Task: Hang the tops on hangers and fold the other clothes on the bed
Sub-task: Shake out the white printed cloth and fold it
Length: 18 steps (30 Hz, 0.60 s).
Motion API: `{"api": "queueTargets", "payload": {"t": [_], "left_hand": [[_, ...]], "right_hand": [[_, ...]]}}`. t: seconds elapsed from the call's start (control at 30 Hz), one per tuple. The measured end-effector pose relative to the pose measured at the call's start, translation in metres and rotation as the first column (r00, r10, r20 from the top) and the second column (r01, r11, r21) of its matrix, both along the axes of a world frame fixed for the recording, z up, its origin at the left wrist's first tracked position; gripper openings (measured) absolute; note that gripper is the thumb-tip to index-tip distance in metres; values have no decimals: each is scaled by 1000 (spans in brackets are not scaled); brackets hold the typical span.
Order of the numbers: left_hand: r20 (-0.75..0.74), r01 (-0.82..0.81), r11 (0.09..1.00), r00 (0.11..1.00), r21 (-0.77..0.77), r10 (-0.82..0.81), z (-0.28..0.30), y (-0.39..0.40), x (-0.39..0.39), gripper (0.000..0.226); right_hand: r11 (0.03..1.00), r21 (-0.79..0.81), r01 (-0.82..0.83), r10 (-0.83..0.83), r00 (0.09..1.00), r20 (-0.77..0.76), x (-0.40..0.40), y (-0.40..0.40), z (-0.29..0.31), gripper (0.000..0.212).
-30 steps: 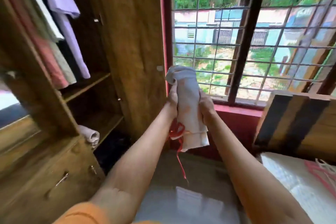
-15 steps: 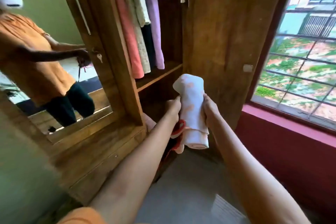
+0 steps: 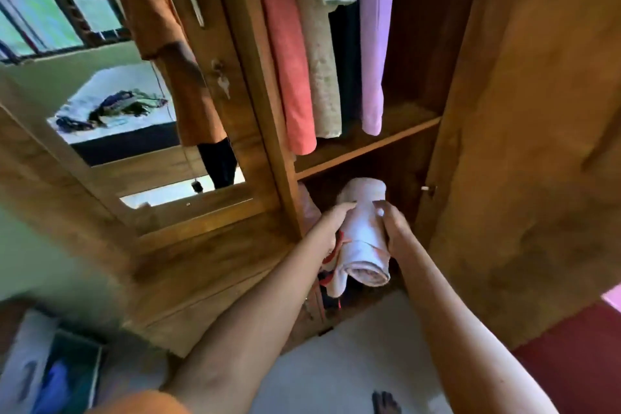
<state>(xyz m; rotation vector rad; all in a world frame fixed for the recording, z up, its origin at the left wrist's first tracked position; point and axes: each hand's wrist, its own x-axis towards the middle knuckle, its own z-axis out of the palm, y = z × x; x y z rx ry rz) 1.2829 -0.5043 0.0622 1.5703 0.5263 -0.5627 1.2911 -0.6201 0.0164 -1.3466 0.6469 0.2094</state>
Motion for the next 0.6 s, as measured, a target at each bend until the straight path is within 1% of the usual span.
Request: {"api": "queueTargets", "payload": {"t": [0.07, 0.13, 0.23, 0.3, 0.33, 0.43, 0.47, 0.5, 0.53, 0.6], "left_hand": [[-25, -14, 1000, 1000, 9, 14, -13, -11, 16, 43], [-57, -94, 995, 994, 16, 95, -30, -18, 26, 44], [-96, -240, 970, 966, 27, 241, -55, -24, 39, 48], [-89, -236, 969, 966, 70, 242, -65, -28, 48, 48], [-52, -216, 970, 973, 111, 223, -67, -30, 52, 47], [91, -197, 943, 980, 266, 179, -69, -29, 65, 43], [142, -187, 924, 979, 333, 147, -74, -26, 70, 43], [168, -149, 893, 982, 426, 84, -73, -24, 72, 46], [209, -147, 841, 977, 520, 41, -78, -19, 75, 49], [306, -209, 702, 952, 681, -14, -93, -9, 80, 54]], "right_hand": [[997, -19, -68, 68, 998, -15, 22, -6, -14, 38], [989, -11, -149, 148, 987, -58, 37, -10, -28, 30], [979, 19, -202, 203, 976, -78, 55, -15, -54, 42], [982, 23, -185, 187, 980, -66, 68, -17, -68, 43], [983, 24, -182, 183, 981, -69, 74, -18, -72, 41], [974, -6, -225, 224, 972, -75, 101, -14, -80, 20], [967, -30, -252, 249, 964, -93, 112, -8, -82, 20], [960, -39, -277, 275, 960, -51, 125, -1, -85, 22], [949, -35, -314, 313, 949, -30, 134, 8, -81, 23], [930, 0, -368, 368, 929, 31, 153, 29, -80, 12]]}}
